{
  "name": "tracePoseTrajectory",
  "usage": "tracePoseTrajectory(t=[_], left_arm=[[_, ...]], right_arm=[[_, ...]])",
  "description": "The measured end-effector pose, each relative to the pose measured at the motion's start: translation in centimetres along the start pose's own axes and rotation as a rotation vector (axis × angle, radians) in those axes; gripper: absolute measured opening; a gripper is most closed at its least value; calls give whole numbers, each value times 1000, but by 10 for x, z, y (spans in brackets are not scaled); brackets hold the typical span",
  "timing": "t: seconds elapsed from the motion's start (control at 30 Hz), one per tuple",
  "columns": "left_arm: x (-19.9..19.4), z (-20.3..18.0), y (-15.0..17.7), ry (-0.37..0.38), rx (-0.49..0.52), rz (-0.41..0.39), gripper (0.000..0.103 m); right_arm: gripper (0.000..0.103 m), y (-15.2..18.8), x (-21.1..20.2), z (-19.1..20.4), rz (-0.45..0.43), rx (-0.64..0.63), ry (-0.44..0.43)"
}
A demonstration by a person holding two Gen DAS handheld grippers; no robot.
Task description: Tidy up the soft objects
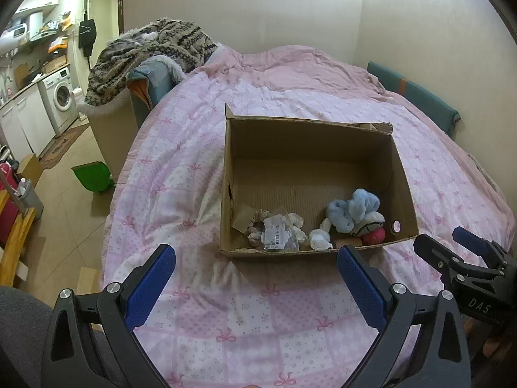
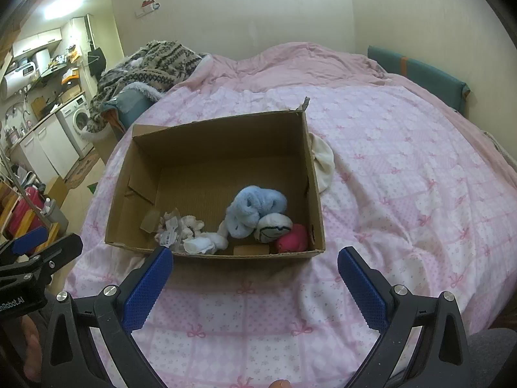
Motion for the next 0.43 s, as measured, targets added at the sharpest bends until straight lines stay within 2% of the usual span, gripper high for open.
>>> tracePoseTrajectory(t=[0.43], left_arm=[[2, 0, 5, 2, -6, 10, 100]], right_arm=[[103, 0, 0, 0, 0, 1, 0]])
Point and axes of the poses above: each gripper's, at about its wrist camera, not at the fingertips, and x roughly the way its jaws point, z to its left, y to its underside, the point moved 1 cm from there along x, roughly the way its jaws point, and after that the axes turned 6 degrees about x, right-handed, at the moved point
